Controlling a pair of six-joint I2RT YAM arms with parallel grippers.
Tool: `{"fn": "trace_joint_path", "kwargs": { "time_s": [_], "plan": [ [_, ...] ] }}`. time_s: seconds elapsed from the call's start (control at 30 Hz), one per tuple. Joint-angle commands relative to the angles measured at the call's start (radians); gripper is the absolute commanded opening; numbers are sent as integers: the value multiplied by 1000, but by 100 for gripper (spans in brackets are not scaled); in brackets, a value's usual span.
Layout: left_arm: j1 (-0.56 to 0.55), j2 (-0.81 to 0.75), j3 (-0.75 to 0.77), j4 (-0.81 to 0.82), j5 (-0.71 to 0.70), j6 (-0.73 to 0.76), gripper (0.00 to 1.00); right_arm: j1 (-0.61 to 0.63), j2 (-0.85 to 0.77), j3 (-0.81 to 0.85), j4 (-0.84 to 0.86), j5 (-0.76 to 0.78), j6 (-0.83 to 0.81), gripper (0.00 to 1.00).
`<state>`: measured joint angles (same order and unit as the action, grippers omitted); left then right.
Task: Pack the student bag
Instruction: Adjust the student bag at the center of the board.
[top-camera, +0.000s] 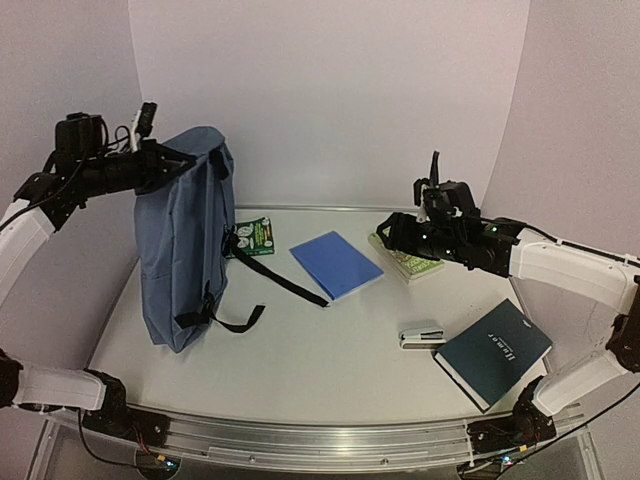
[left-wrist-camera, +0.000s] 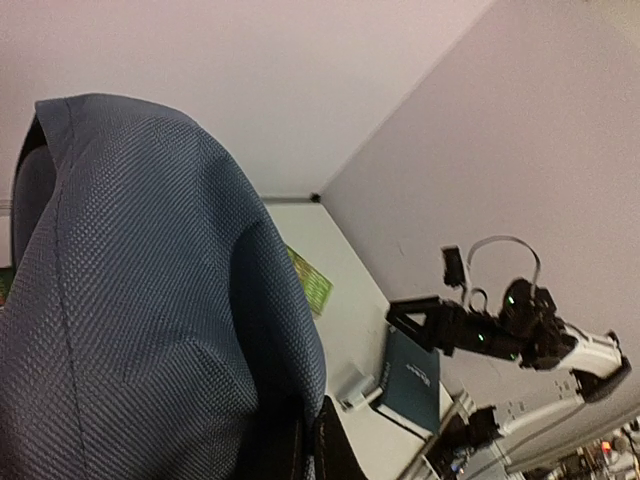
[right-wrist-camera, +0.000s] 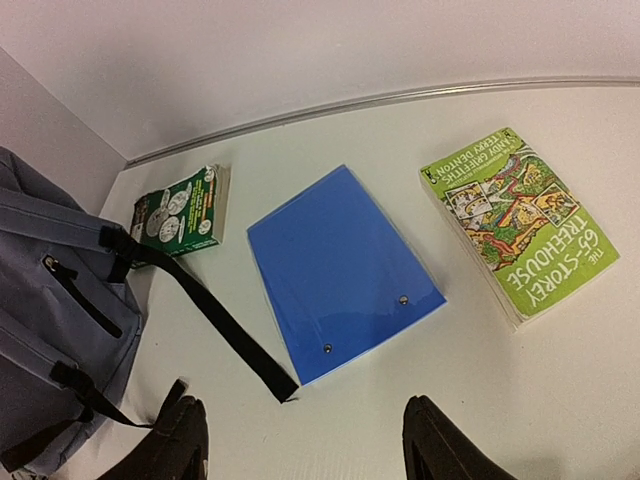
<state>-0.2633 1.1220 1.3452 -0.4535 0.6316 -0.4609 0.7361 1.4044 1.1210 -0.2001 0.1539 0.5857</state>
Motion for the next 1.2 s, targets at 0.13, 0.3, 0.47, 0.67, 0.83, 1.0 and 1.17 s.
{"fn": "trace_joint_path", "kwargs": {
  "time_s": [0.13,0.3,0.47,0.67,0.83,1.0,1.17],
  "plan": [
    [-383,197,67,7,-131,132,0,4,-42,-7,5,92,52,68],
    [-563,325,48,16,-225,117,10,3,-85,-42,-17,182,87,74],
    [-639,377,-25,136,-86,23,66,3,-94,-53,-59,237,96,81],
    [-633,333,-62,138,-137,-24,95,4,-61,-55,-87,176,86,84],
    [-442,367,-78,-10,-287,-97,99,5,20,-78,-67,14,87,85],
    [-348,438,-119,-28,-460,-102,100,11,105,-115,5,-123,93,84],
    [-349,551,-116,79,-381,-158,98,28,197,-100,58,-219,77,79]
  ]
}}
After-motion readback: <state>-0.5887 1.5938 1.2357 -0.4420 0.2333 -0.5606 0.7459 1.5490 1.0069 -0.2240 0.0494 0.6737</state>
